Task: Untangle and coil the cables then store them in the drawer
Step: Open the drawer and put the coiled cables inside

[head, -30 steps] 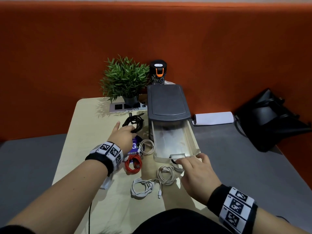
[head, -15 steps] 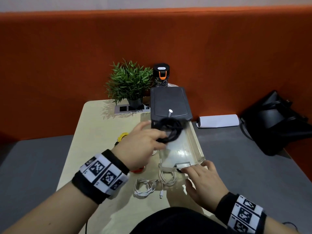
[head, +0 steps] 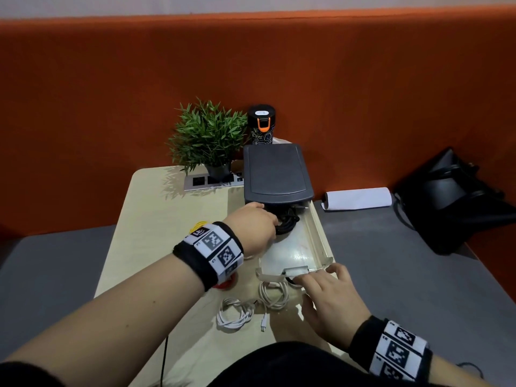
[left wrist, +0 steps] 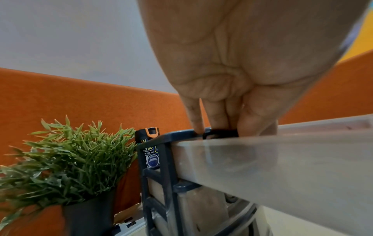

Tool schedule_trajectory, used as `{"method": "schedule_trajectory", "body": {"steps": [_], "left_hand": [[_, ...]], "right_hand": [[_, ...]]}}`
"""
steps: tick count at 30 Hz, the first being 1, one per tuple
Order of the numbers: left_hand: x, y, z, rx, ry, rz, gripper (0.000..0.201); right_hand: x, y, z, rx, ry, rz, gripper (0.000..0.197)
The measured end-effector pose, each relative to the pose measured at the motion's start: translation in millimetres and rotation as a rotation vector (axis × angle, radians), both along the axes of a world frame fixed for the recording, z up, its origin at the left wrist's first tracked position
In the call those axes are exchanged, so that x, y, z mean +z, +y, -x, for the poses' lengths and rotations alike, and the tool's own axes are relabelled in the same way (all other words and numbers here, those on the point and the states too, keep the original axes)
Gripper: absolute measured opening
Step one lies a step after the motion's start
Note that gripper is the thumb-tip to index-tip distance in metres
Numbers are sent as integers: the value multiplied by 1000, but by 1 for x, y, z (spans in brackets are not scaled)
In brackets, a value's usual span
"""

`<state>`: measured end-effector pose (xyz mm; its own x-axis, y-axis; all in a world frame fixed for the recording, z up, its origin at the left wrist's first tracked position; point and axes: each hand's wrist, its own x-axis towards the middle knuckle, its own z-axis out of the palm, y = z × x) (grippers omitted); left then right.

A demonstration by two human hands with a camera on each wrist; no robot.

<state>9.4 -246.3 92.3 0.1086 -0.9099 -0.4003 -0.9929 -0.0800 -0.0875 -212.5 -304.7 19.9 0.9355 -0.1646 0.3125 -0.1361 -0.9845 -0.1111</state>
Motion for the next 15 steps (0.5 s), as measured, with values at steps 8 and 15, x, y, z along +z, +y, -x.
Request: {"method": "schedule_trajectory", "body": {"steps": [8,15], "left_hand": [[-1,12,4,14,8,361,20],[-9,17,20,88,15,347,36]], "right_hand": [[3,1,-8,-16,-28,-15,27],[4,3,-13,-22,-32,-11,28]]}}
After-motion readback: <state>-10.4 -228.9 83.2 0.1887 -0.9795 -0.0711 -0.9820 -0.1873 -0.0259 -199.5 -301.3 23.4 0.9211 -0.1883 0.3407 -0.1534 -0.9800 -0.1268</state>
